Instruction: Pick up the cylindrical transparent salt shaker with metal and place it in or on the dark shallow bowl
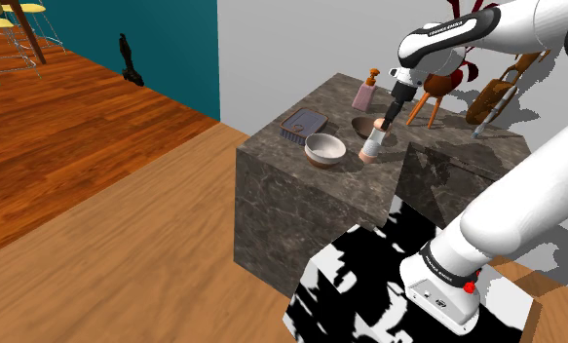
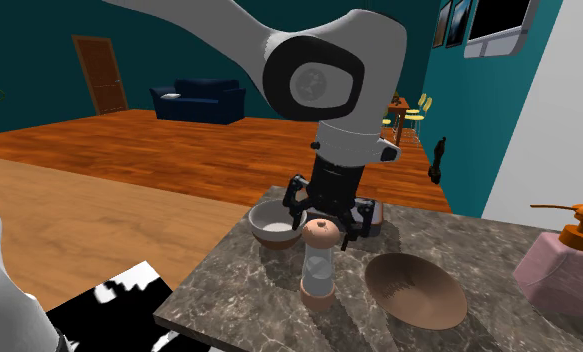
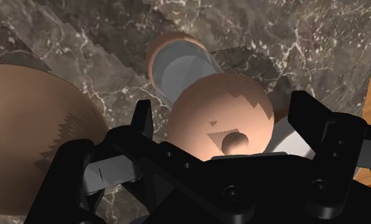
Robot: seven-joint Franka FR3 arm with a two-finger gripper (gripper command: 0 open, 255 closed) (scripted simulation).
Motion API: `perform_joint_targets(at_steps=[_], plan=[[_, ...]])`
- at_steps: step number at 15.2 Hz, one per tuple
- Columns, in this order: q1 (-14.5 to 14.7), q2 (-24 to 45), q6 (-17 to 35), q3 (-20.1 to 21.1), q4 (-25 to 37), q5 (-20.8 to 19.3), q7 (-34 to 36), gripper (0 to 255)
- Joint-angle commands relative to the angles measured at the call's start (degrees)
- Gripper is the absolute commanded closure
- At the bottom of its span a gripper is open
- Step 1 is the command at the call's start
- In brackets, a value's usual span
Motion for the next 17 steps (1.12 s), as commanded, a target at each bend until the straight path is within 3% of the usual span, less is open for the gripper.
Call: perform_joint_targets(at_steps=[1,2,3,12,17], plan=[[0.00,0.00,0.02,0.00,-0.02,0.00,0.00,0],[0.00,0.00,0.01,0.00,-0.01,0.00,0.00,0],[0.00,0.00,0.01,0.00,-0.01,0.00,0.00,255],[0.00,0.00,0.02,0.00,-0.02,0.00,0.00,255],[-0.01,-1.78,-3.76,0.26,2.25,-0.96,1.06,255]])
